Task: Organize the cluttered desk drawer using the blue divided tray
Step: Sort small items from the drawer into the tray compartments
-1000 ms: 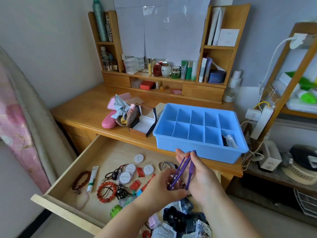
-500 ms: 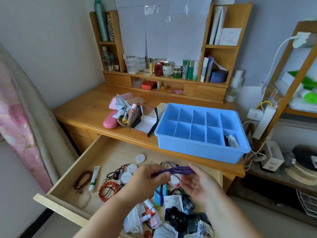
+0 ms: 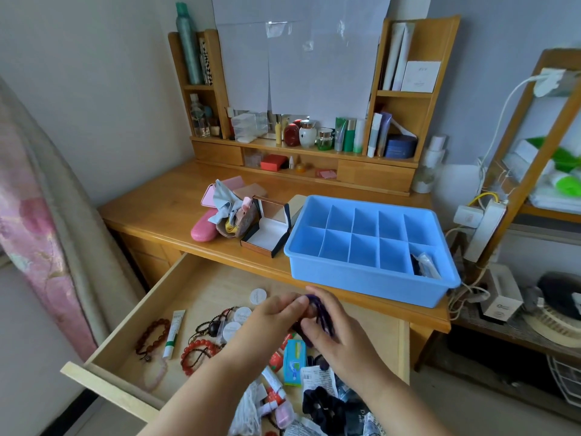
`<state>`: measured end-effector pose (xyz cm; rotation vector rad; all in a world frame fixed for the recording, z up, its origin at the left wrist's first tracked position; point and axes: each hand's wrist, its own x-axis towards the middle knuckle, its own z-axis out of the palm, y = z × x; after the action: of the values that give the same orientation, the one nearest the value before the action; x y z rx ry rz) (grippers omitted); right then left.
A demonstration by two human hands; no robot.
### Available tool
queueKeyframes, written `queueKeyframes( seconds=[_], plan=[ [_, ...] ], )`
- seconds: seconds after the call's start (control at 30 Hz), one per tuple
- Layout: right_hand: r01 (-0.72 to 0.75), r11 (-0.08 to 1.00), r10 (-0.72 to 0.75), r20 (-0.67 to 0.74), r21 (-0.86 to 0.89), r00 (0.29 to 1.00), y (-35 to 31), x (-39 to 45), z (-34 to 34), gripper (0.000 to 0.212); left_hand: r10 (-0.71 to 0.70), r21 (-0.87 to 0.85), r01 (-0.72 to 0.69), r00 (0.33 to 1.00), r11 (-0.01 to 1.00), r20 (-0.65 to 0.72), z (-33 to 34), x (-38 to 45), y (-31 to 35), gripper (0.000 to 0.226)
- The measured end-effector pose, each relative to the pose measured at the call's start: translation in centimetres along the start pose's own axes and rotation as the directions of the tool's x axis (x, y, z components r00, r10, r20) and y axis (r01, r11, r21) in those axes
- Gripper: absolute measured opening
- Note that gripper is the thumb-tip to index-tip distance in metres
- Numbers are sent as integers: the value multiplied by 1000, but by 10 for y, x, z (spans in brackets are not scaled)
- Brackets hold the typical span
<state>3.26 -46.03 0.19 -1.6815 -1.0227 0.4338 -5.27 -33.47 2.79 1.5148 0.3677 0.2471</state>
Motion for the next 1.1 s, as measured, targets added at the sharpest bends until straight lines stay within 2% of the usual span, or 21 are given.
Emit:
queueKeyframes(
  seconds=[0.03, 0.1, 0.17, 0.23, 0.33, 0.4, 0.5, 0.57, 0.7, 0.73, 0.8, 0.87, 0.9, 0.97, 1.03, 1.1],
  plan=[
    [-61, 990, 61, -1, 125, 998, 0, 0, 1, 36, -17, -131, 13, 1000, 991, -24, 3, 1, -1, 26],
    [-113, 973, 121, -30, 201, 992, 3, -1, 4, 40, -47, -288, 24, 996, 957, -72, 9, 4, -3, 27],
    [-133, 966, 135, 4, 223, 991, 2, -4, 8, 50, -113, -398, 58, 987, 916, -117, 15, 8, -5, 26],
    [-145, 978, 146, 5, 150, 989, -2, -6, 11, 55, -185, -472, 100, 973, 876, -137, 19, 12, -9, 29],
    [-212, 974, 196, -175, -78, 965, -2, -6, 8, 60, -202, -490, 117, 971, 864, -124, 27, 17, -14, 30],
    [-267, 952, 235, -201, -150, 951, -3, -5, 2, 66, -223, -496, 144, 969, 856, -103, 31, 19, -17, 31],
    [-214, 965, 205, -73, -150, 976, -2, -5, -11, 68, -265, -506, 178, 958, 844, -105, 25, 24, -25, 34],
    [-165, 973, 171, 28, -163, 985, -2, -1, -20, 49, -287, -511, 202, 954, 835, -91, 22, 29, -32, 37],
    [-227, 964, 239, 79, -139, 968, -6, 7, -41, 39, -286, -493, 246, 958, 835, -7, 23, 38, -40, 34],
    [-257, 955, 267, 50, -148, 962, -7, 12, -53, 36, -286, -463, 259, 958, 848, 11, 22, 40, -42, 35],
    [-310, 922, 285, -136, -230, 949, -8, 29, -84, 30, -297, -409, 276, 955, 870, 14, 16, 41, -48, 35],
    [-383, 794, 226, -356, -473, 907, -9, 55, -121, 25, -315, -368, 289, 949, 884, -10, 9, 38, -56, 28],
    [-428, 665, 195, -410, -612, 891, -9, 68, -138, 24, -335, -356, 305, 942, 884, -24, 7, 36, -62, 25],
    [-468, 378, 251, -399, -799, 882, -6, 94, -156, 25, -396, -346, 356, 917, 868, -50, 4, 29, -76, 23],
    [-455, 170, 410, -358, -874, 839, 1, 114, -155, 20, -460, -340, 412, 885, 845, -70, 3, 23, -89, 15],
    [-379, -16, 523, -331, -925, 786, 8, 126, -143, 13, -505, -344, 449, 858, 824, -90, 0, 20, -100, 16]
  ],
)
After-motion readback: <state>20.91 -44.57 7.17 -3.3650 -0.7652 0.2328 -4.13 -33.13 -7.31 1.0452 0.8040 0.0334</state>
